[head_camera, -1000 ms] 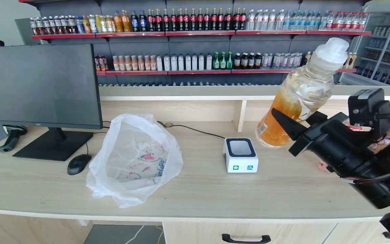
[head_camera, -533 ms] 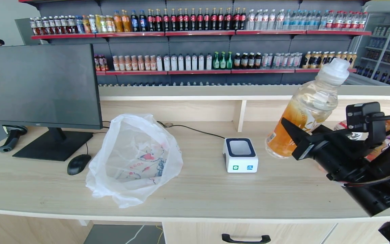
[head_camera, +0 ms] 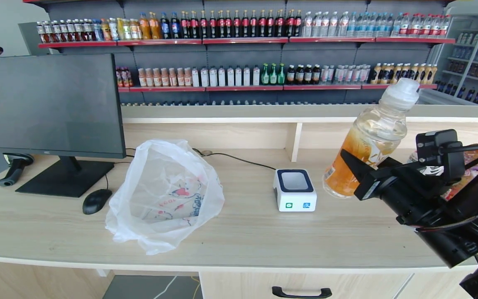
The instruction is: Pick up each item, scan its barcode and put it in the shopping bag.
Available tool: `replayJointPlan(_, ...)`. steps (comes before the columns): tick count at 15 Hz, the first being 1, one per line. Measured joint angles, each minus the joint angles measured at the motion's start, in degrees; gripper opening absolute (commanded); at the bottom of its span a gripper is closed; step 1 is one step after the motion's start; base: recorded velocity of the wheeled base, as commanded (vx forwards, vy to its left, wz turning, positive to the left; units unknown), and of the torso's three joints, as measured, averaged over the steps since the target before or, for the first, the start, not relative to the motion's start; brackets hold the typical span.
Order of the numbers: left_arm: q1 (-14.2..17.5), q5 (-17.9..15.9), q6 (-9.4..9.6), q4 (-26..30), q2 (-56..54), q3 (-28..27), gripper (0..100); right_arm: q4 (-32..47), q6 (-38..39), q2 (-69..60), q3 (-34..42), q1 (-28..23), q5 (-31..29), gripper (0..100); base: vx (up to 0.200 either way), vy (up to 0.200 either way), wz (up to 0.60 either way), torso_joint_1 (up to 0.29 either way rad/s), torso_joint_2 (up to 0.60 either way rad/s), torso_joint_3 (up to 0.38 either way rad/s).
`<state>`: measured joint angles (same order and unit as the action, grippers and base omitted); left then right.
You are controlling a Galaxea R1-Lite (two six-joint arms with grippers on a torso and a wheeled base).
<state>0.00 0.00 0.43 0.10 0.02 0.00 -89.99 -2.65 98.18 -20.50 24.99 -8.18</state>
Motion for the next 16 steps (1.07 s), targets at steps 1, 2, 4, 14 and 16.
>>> replayJointPlan(1,0.0,0.0,0.12,0.0,0.0,0.0,100,0.0,0.05,0.02,-0.13,-0.11,0.0,0,0.0,0.0,0.0,0.0,0.0,0.0)
replayJointPlan(2,0.0,0.0,0.04,-0.05,0.0,0.0,100,0.33,0.33,0.07,-0.13,-0.41,0.0,0,0.0,0.0,0.0,0.0,0.0,0.0)
replayJointPlan(4,0.02,0.0,-0.05,-0.1,0.0,0.0,100,-0.55,1.17,-0.09,-0.35,-0.88,0.04,0,0.0,0.1,0.0,0.004,0.0,0.004)
replayJointPlan(14,0.05,0.05,-0.61,-0.1,0.0,0.0,100,-0.09,1.28,-0.2,-0.94,-0.71,-0.02,0,0.0,0.2,0.0,0.005,0.01,0.001)
replayJointPlan(16,0.07,0.05,-0.67,-0.1,0.0,0.0,100,0.09,1.26,-0.34,-0.99,-0.71,-0.02,0,0.0,0.2,0.0,0.007,0.0,0.007)
